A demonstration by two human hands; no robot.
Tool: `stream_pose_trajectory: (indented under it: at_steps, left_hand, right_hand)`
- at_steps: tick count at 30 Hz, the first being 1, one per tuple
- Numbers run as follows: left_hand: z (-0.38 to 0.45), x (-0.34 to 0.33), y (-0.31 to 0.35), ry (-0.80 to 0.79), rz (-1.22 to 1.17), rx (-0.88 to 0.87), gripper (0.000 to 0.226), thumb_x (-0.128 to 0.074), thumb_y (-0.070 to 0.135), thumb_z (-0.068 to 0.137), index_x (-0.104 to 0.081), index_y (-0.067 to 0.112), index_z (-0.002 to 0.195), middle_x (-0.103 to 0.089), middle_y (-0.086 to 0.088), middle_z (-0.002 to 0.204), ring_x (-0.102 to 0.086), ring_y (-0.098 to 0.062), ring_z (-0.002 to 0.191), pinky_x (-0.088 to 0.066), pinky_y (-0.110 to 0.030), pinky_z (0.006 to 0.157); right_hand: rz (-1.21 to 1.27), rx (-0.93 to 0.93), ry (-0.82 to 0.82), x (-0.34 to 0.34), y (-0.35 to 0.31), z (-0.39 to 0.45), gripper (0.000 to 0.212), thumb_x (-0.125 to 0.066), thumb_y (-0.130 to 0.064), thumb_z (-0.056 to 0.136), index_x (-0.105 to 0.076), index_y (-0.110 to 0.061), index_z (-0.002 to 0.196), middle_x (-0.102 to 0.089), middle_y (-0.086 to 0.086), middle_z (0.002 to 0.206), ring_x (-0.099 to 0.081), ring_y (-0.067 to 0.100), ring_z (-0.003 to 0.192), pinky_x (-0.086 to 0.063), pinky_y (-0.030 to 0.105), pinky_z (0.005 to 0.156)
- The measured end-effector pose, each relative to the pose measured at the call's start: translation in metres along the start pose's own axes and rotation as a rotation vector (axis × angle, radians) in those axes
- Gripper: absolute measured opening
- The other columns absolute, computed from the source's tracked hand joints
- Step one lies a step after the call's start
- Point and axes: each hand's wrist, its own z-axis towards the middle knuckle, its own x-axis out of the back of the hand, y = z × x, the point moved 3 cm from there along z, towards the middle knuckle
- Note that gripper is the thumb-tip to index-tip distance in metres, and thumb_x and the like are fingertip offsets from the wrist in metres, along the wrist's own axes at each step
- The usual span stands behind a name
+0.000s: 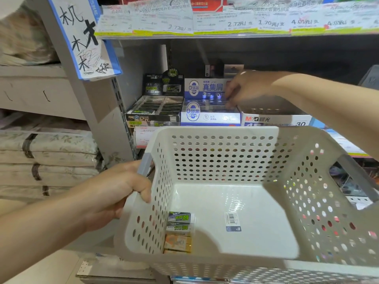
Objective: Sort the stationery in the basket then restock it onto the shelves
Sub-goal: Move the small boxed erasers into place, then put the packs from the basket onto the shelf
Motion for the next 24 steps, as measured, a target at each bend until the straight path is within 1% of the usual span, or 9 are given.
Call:
stream_pose_trajectory:
  at_steps: [3, 7, 9, 11, 12, 14, 17, 20, 24]
  left_hand:
    - [-0.001, -0.001, 0.001, 0.003, 0.003, -0.006, 0.054, -0.052, -0.001, 0.044, -0.075, 0.029, 0.083, -0.074, -0.016, 0.092, -0.071, -0.038, 0.082, -0.049, -0.059, 0.087]
    - [-0.003, -0.001, 0.001, 0.012, 0.005, 0.0, 0.055, -0.053, 0.0, 0.044, -0.075, 0.029, 0.086, -0.075, -0.014, 0.091, -0.07, -0.039, 0.086, -0.042, -0.064, 0.093]
    - [-0.003, -0.001, 0.0, 0.01, 0.008, 0.002, 0.056, -0.053, -0.001, 0.045, -0.074, 0.028, 0.088, -0.075, -0.015, 0.091, -0.071, -0.039, 0.084, -0.044, -0.063, 0.091]
    - [-0.004, -0.001, 0.0, 0.004, 0.017, 0.002, 0.052, -0.053, 0.0, 0.045, -0.075, 0.029, 0.082, -0.075, -0.015, 0.09, -0.072, -0.035, 0.077, -0.047, -0.057, 0.086]
    - [-0.004, -0.001, 0.0, 0.006, 0.018, 0.004, 0.051, -0.053, 0.0, 0.046, -0.075, 0.029, 0.08, -0.075, -0.015, 0.089, -0.072, -0.034, 0.075, -0.047, -0.057, 0.087]
    - [-0.005, -0.002, -0.001, 0.02, 0.02, 0.001, 0.052, -0.053, 0.001, 0.045, -0.075, 0.029, 0.082, -0.075, -0.015, 0.088, -0.071, -0.037, 0.079, -0.045, -0.061, 0.091]
    - [-0.007, -0.003, -0.001, 0.041, 0.023, -0.006, 0.055, -0.053, 0.001, 0.044, -0.075, 0.03, 0.086, -0.074, -0.017, 0.093, -0.066, -0.045, 0.096, -0.039, -0.066, 0.094]
    - [-0.007, -0.004, -0.002, 0.05, 0.01, -0.008, 0.058, -0.053, 0.0, 0.043, -0.075, 0.031, 0.087, -0.073, -0.017, 0.096, -0.063, -0.047, 0.1, -0.035, -0.068, 0.096]
    - [-0.007, -0.003, -0.006, 0.057, 0.009, -0.011, 0.064, -0.053, 0.0, 0.043, -0.072, 0.028, 0.097, -0.074, -0.015, 0.094, -0.067, -0.043, 0.093, -0.044, -0.064, 0.092]
  right_hand:
    - [0.025, 0.038, 0.053, -0.003, -0.002, -0.001, 0.023, -0.065, -0.024, 0.087, -0.071, -0.018, 0.109, -0.066, -0.002, 0.116, -0.056, 0.015, 0.093, -0.038, 0.024, 0.085]
    - [-0.16, 0.007, 0.048, -0.003, -0.013, -0.002, 0.019, -0.063, -0.024, 0.087, -0.072, -0.019, 0.104, -0.069, 0.002, 0.11, -0.061, 0.02, 0.092, -0.049, 0.031, 0.087]
    - [-0.313, 0.071, 0.224, 0.006, -0.036, -0.017, 0.015, -0.06, -0.022, 0.084, -0.07, -0.017, 0.094, -0.07, 0.007, 0.097, -0.063, 0.029, 0.088, -0.054, 0.036, 0.079]
    - [-0.262, 0.222, 0.426, 0.007, -0.074, -0.05, 0.012, -0.058, -0.024, 0.079, -0.068, -0.019, 0.084, -0.069, 0.006, 0.087, -0.063, 0.029, 0.083, -0.053, 0.035, 0.073]
    - [-0.209, 0.307, 0.389, -0.002, -0.095, -0.067, 0.014, -0.058, -0.028, 0.079, -0.068, -0.018, 0.082, -0.069, 0.004, 0.083, -0.062, 0.026, 0.079, -0.053, 0.034, 0.07]
    - [-0.138, 0.445, 0.052, -0.035, -0.128, -0.092, 0.022, -0.059, -0.033, 0.08, -0.069, -0.014, 0.082, -0.067, 0.002, 0.075, -0.061, 0.019, 0.07, -0.052, 0.029, 0.065]
    - [-0.215, 0.462, -0.393, -0.105, -0.145, -0.1, 0.041, -0.065, -0.041, 0.082, -0.067, -0.008, 0.106, -0.07, 0.005, 0.092, -0.065, 0.02, 0.085, -0.047, 0.024, 0.064]
    - [-0.296, 0.399, -0.539, -0.158, -0.135, -0.091, 0.061, -0.067, -0.055, 0.077, -0.061, -0.01, 0.118, -0.068, 0.003, 0.103, -0.065, 0.021, 0.091, -0.045, 0.024, 0.061]
    - [-0.236, 0.369, -0.58, -0.179, -0.13, -0.084, 0.058, -0.072, -0.058, 0.07, -0.067, -0.01, 0.101, -0.064, 0.0, 0.08, -0.055, 0.017, 0.068, -0.038, 0.024, 0.051]
